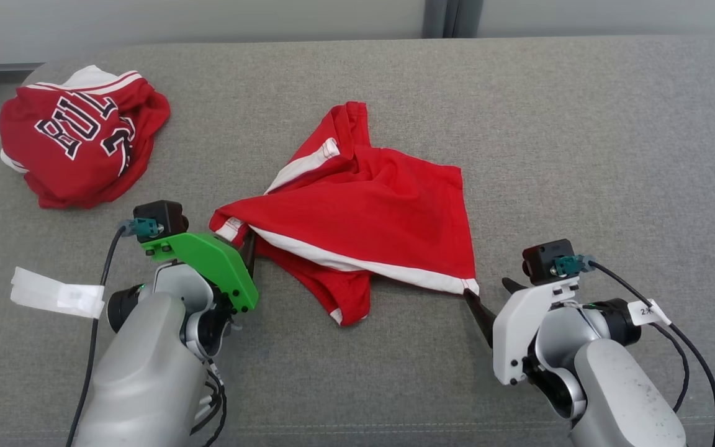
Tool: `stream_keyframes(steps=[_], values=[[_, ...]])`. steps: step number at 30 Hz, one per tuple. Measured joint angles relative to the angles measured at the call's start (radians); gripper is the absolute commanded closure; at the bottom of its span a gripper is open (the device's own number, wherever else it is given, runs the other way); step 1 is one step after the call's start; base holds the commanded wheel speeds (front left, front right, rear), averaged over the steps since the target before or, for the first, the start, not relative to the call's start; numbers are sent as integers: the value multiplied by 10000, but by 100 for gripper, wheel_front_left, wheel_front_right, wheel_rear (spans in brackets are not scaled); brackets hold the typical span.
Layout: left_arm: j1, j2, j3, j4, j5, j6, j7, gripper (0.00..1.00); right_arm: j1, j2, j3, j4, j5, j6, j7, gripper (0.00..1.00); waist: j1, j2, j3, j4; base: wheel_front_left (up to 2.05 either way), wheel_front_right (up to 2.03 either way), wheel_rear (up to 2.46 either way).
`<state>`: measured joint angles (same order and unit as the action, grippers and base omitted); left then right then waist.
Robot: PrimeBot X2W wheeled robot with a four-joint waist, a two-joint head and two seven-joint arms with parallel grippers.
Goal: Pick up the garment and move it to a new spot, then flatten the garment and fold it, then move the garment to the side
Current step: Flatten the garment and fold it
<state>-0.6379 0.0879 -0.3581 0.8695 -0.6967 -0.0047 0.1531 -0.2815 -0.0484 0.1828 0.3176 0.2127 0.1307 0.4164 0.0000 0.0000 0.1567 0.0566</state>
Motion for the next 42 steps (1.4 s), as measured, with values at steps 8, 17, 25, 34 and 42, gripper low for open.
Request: stream_keyframes(steps=[8,17,25,34,42], values=[[-430,-96,61,600,-278,-215,-69,41,-95,0,272,13,90,0,48,0,0,0,125,-92,0,0,0],[-677,-148,-15,1103,-424,-497,-157,100,-109,0,293,69,98,0,207,0,0,0,149,-53,0,0,0],[-925,-184,-88,1315,-497,-658,-303,100,-378,0,219,286,59,0,585,52,0,0,270,19,0,0,0],[-1131,-263,-253,1538,-541,-748,-420,100,-812,-4,318,825,33,0,483,46,0,0,459,184,0,0,0],[-1219,-313,-374,1762,-596,-834,-535,100,-640,-2,353,476,324,0,550,0,0,0,403,264,0,0,0]])
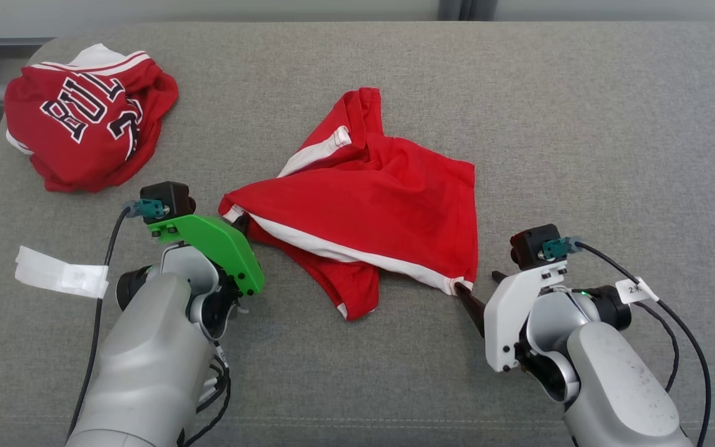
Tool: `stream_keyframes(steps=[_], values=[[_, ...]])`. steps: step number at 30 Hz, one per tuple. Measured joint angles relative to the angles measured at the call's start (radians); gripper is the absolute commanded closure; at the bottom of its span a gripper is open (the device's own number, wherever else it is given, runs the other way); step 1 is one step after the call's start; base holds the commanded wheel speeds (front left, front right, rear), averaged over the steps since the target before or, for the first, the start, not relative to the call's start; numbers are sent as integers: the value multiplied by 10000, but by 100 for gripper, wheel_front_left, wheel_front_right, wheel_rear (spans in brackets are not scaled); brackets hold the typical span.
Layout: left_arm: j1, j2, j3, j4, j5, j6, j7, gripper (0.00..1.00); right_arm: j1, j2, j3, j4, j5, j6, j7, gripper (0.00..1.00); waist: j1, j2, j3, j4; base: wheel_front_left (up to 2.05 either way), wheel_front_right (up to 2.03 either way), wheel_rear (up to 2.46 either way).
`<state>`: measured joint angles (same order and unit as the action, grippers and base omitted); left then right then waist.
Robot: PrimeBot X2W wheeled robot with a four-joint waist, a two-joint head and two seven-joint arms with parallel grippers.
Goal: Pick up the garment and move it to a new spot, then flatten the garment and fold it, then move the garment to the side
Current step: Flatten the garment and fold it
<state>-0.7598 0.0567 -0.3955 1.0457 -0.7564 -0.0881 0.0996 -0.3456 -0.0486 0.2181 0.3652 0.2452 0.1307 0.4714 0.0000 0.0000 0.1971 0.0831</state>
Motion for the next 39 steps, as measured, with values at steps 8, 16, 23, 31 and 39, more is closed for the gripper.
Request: stream_keyframes(steps=[8,16,23,31,39], values=[[-21,-21,-128,155,-105,-44,-40,100,412,-2,-485,-941,-130,0,79,0,0,0,30,11,0,0,0],[-114,-38,-236,224,-209,-59,-86,100,466,6,-56,-719,-123,0,433,0,0,0,184,61,0,0,0],[-220,-48,-320,265,-347,-119,-176,100,123,2,-79,-157,-268,0,163,69,0,0,263,179,0,0,0],[-289,-58,-407,347,-426,-132,-489,100,-59,2,-38,196,-291,4,-157,100,0,0,216,163,0,0,0],[-383,-65,-194,-236,-988,-286,-1279,100,-412,0,-454,-199,155,2,-1012,100,0,0,-70,114,0,0,0]])
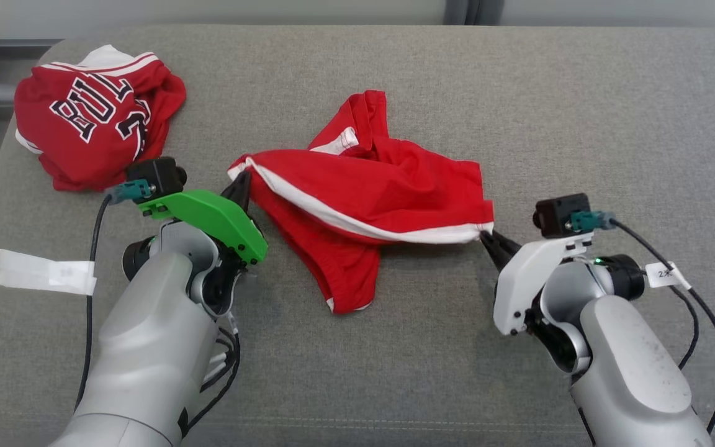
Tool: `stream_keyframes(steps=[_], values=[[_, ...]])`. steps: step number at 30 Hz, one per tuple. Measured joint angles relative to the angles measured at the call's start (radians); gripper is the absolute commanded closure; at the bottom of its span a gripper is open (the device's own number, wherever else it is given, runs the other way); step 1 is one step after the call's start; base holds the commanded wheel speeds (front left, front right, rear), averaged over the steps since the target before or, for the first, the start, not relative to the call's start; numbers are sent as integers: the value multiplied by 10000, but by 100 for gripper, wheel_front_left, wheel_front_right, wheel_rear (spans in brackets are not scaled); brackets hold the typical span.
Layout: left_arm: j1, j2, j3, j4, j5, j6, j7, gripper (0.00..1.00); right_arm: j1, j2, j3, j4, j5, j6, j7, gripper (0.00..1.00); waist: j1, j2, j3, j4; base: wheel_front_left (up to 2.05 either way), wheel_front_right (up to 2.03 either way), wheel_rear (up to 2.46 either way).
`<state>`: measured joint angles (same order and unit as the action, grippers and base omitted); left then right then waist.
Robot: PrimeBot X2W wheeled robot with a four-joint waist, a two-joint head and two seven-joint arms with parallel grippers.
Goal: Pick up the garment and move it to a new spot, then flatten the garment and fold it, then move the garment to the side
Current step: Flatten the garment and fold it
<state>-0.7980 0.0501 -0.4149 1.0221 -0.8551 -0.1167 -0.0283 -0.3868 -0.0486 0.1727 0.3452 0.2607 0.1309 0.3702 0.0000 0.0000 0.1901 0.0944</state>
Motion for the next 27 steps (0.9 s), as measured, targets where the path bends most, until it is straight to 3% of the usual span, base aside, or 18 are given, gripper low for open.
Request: stream_keyframes(steps=[12,18,23,27], values=[[-161,339,-111,-1891,-130,-82,-775,100,-971,-6,-1511,-949,-366,0,-848,100,0,0,-1016,-304,0,0,0],[-253,462,-169,-2953,10,-88,-961,100,-1578,0,-1668,-1106,-523,0,-993,100,0,0,-1504,-505,0,0,0],[-384,500,-125,-4182,-13,82,-826,100,-2175,-6,-1655,-1358,-510,0,-886,100,0,0,-1826,-750,0,0,0],[-587,545,-94,-5231,-111,476,-368,100,-2758,-10,-1363,-1406,-763,0,-416,100,0,0,-1746,-916,0,0,0]])
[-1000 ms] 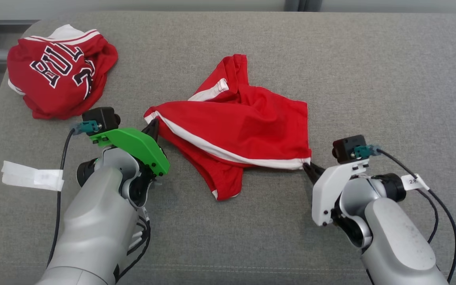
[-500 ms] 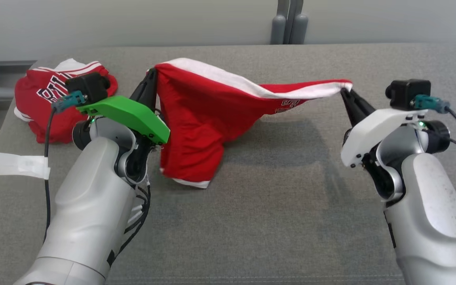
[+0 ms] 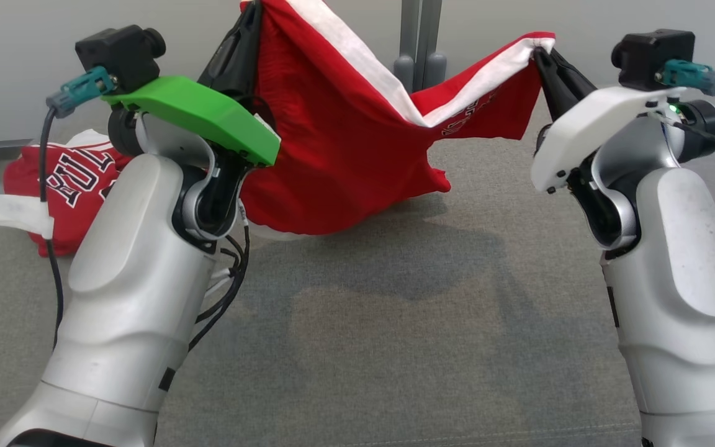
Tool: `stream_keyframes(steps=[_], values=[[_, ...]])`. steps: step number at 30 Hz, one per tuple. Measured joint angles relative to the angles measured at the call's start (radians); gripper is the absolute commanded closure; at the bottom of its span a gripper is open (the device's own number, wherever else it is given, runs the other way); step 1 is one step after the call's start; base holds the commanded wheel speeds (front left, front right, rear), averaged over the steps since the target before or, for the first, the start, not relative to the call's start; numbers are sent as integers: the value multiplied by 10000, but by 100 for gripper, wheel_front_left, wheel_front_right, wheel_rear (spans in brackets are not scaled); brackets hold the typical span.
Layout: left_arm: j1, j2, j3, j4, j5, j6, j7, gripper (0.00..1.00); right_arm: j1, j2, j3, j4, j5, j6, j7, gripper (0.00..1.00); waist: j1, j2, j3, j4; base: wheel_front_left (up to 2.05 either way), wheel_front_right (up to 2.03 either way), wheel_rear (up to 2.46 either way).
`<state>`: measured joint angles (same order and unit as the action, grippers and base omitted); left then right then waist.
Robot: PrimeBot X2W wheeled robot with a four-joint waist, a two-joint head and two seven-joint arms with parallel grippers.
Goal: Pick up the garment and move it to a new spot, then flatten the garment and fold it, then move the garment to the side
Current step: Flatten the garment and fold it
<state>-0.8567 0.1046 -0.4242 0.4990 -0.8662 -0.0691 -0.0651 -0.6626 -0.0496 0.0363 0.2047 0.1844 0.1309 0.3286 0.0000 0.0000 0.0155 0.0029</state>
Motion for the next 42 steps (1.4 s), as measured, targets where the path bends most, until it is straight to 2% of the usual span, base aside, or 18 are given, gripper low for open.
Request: stream_keyframes(steps=[6,8,12,17,21,26,28,31,35,42], values=[[-603,188,102,-238,150,554,280,100,-1206,4,514,961,343,0,497,100,0,0,611,-41,0,0,0],[-935,245,153,-52,286,694,171,100,-1812,2,608,1634,966,-2,694,100,0,0,892,-44,0,0,0],[-1605,249,259,476,577,777,-362,100,-3130,15,1034,3068,932,-2,667,100,0,0,1539,-59,0,0,0],[-2483,163,349,1411,1118,786,-1530,100,-4723,8,995,4815,316,0,-650,100,1,0,2379,-57,0,0,0],[-3359,104,683,1626,1682,920,-1927,100,-6319,13,242,5695,-499,0,-2422,100,1,0,2951,-68,0,0,0],[-3767,-77,2082,146,3114,1151,-1965,100,-7611,17,-882,6485,-1751,2,-4757,100,2,0,3396,-135,0,0,0],[-3766,-232,2587,-596,3768,1045,-1973,100,-8063,35,-1197,6650,-2226,10,-5413,100,2,0,3462,-214,0,0,0],[-3694,-435,3026,-1492,4483,732,-1977,100,-8522,4,-1503,6692,-2911,10,-5795,100,1,0,3582,-305,0,0,0],[-3177,-533,3187,-1676,4836,410,-1988,100,-8702,10,-1553,6612,-3453,8,-5896,100,1,0,3883,-361,0,0,0],[-2626,-550,2433,-1158,4483,155,-1990,100,-7705,-2,-157,5898,-3883,8,-5912,100,1,0,4662,-433,0,0,0]])
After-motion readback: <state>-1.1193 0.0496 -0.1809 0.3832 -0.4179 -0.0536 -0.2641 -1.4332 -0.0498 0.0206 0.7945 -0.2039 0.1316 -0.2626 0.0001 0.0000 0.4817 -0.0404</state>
